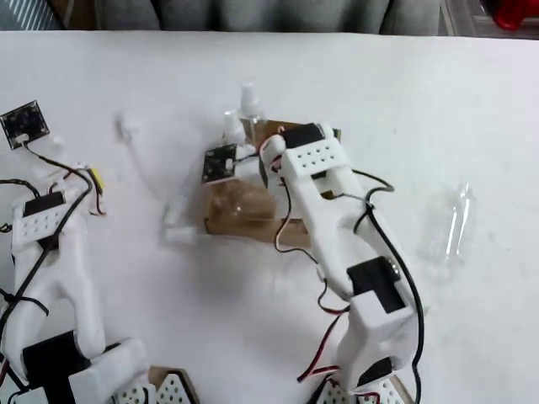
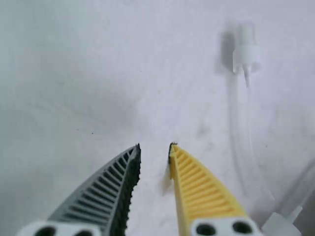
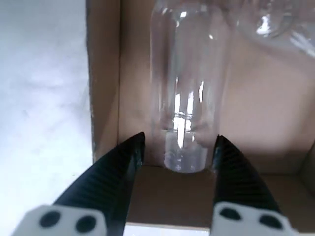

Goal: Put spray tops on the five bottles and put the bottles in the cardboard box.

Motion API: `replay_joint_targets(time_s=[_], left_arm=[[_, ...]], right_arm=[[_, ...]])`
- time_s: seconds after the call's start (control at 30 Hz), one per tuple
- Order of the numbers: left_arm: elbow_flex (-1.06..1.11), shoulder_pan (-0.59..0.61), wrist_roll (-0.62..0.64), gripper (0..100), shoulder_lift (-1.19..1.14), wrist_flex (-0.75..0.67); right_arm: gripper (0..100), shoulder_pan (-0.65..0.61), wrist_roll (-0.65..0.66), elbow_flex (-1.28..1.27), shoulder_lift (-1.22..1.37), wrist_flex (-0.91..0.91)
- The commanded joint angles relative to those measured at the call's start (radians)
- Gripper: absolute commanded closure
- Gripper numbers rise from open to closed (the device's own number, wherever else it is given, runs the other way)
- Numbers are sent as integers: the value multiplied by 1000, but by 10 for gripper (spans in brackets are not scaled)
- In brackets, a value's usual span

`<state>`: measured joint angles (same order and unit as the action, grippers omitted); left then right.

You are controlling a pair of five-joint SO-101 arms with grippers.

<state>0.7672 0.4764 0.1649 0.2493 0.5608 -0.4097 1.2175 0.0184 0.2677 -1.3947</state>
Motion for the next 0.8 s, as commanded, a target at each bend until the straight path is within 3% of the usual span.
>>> replay_joint_targets(time_s=[0.0,0.47,0.77], left_arm=[[-9,-13,-12,894,1,-29],[-9,-13,-12,894,1,-29],[-9,-13,-12,894,1,-29]], right_arm=[[807,-18,14,8,4,15],[807,-48,14,-14,12,16],[805,-61,5,-169,10,231]])
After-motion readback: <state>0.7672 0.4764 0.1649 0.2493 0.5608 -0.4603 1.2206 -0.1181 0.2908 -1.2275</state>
